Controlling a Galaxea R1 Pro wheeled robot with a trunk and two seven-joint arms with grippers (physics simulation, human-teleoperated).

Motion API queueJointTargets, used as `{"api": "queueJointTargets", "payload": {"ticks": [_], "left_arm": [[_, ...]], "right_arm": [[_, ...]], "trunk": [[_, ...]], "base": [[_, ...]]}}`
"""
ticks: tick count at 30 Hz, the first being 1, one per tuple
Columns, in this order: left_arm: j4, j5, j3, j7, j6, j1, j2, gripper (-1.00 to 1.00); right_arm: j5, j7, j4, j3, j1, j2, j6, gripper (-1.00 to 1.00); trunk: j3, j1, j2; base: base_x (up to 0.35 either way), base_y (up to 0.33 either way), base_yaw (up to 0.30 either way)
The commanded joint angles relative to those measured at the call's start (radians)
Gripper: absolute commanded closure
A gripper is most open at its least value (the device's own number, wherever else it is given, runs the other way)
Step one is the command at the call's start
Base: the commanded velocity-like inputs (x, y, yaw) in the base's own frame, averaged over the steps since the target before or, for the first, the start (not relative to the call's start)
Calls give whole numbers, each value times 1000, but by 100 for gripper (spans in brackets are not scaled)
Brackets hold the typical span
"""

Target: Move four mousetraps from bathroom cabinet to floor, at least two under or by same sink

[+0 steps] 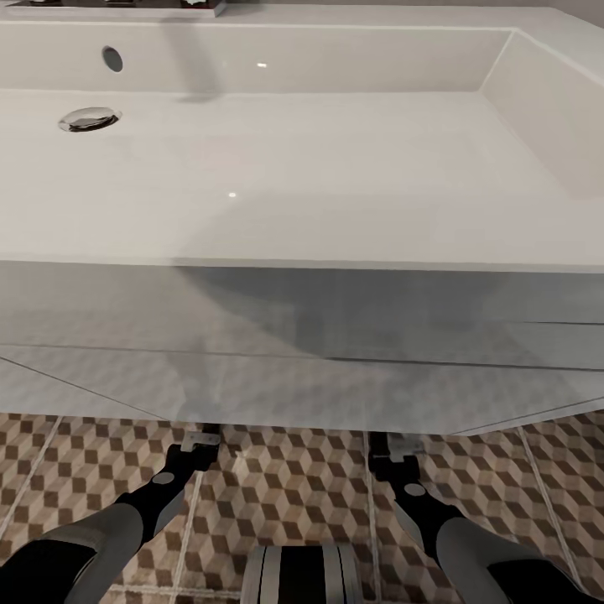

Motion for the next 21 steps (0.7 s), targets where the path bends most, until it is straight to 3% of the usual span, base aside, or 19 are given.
{"api": "queueJointTargets", "payload": {"ticks": [1, 21], "left_arm": [[1, 3, -9, 6, -3, 0, 0, 100], [1, 4, -9, -2, -3, 0, 0, 100]], "right_arm": [[2, -6, 3, 7, -1, 0, -1, 100], [4, -4, 10, 7, -1, 1, -3, 100]], "trunk": [[-1, 0, 0], [-1, 0, 0]], "base": [[0, 0, 0], [0, 0, 0]]}}
